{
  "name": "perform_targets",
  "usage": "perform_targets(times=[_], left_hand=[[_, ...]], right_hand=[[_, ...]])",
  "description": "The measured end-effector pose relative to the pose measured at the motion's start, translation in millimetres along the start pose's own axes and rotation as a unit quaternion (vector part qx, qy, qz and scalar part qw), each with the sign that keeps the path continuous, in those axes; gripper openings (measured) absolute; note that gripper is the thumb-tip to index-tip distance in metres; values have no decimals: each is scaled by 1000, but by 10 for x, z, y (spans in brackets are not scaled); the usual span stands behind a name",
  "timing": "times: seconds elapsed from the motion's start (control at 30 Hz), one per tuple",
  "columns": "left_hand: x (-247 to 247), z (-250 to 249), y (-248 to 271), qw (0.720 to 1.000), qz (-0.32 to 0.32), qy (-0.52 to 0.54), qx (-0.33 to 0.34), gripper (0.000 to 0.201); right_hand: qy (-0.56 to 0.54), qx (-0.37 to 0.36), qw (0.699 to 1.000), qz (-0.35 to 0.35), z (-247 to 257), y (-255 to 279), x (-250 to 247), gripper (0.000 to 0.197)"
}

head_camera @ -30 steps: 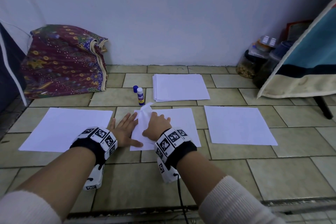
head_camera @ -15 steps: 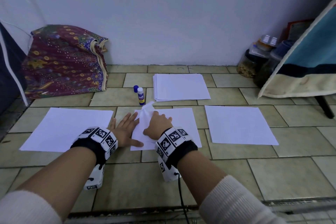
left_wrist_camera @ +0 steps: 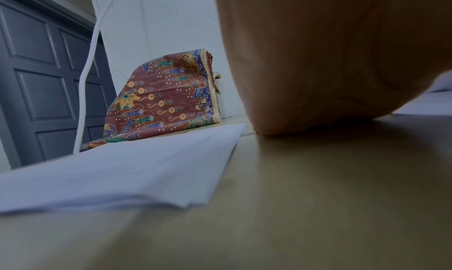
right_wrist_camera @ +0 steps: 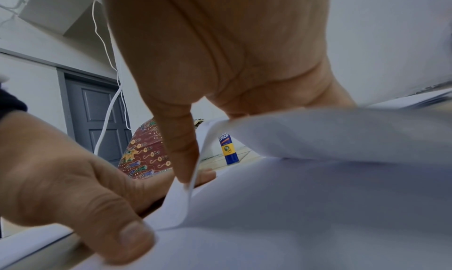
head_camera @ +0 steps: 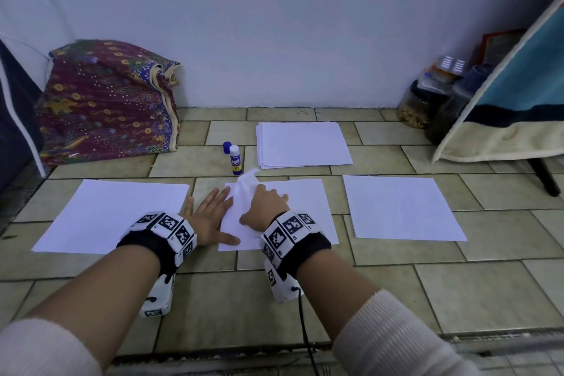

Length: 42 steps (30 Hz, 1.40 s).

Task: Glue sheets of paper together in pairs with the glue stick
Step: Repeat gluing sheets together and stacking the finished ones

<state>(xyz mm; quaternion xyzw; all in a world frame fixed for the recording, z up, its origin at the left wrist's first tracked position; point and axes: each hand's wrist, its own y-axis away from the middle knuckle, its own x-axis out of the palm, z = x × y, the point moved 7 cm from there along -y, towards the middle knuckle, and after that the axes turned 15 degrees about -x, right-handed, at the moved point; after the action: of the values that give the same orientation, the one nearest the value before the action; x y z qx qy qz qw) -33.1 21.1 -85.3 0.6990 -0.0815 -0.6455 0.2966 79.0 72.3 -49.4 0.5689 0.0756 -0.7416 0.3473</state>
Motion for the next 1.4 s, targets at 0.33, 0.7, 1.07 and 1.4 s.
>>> perform_targets(times=[0.33, 0.7, 1.07, 1.4], left_hand=[[-20, -23, 46, 1000, 13, -5, 1, 98], [-32, -5, 105, 999, 26, -20, -8, 109], [-54, 3, 65, 997, 47, 64, -2, 142], [-52, 9, 95, 998, 37, 38, -15, 117]], right_hand=[[-30, 30, 999, 22, -23, -43, 109, 64], [-25, -24, 999, 38, 35, 30, 37, 78], [-61, -5, 998, 7, -16, 22, -7, 67], [-2, 6, 998, 59, -42, -49, 108, 61]])
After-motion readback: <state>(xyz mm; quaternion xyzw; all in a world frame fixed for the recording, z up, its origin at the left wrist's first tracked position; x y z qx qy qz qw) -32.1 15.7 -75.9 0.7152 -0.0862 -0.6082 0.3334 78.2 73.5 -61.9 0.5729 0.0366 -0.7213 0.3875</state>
